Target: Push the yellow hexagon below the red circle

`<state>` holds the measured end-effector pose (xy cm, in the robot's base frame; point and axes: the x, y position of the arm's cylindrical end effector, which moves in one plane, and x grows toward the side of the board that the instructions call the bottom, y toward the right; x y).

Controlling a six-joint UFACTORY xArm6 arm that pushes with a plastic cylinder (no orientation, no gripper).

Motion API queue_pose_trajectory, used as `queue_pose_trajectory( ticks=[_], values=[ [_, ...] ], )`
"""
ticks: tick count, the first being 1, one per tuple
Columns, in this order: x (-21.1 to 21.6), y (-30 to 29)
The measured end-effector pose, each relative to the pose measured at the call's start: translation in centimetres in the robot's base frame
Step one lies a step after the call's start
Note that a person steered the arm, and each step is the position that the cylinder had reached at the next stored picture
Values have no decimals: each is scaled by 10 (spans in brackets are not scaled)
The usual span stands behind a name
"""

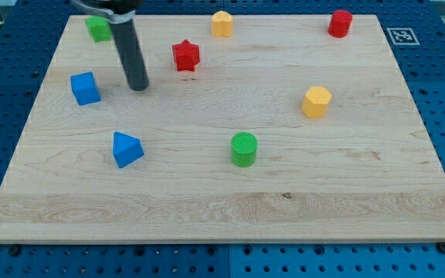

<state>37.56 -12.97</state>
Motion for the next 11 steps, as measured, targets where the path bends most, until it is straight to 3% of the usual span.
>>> queue_pose_trajectory(
  ticks=[2,4,5,6,9,11],
  values=[
    [0,2],
    [3,118],
    [29,171],
    [52,206],
    [52,236],
    [52,316]
  ],
)
